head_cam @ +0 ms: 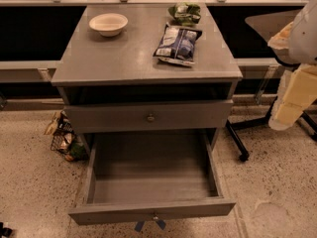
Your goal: Place green jalapeno chip bag into middle drawer
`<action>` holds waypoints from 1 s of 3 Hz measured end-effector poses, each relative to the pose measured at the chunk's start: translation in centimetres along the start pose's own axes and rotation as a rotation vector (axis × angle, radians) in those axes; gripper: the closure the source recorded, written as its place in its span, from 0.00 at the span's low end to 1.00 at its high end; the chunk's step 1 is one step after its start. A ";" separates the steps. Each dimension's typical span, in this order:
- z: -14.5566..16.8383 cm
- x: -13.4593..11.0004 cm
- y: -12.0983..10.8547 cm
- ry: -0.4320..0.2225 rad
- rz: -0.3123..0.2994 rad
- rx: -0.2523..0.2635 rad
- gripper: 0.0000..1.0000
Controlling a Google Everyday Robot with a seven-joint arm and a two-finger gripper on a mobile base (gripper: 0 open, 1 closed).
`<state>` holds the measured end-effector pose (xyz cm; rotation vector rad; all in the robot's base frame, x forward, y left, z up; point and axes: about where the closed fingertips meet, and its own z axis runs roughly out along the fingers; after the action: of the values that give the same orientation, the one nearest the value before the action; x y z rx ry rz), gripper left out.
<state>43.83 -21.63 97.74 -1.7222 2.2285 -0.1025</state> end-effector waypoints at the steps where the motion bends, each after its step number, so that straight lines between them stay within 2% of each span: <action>1: 0.0 0.0 0.0 0.000 0.000 0.000 0.00; 2: 0.3 -0.3 -1.1 -0.031 0.050 0.025 0.00; 3: 1.9 0.1 -5.7 -0.176 0.190 0.075 0.00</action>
Offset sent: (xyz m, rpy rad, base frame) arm 0.0325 -0.0016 -0.0045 0.0986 -0.0450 -0.1171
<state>49.64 -22.99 97.31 -1.4156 2.2141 0.0092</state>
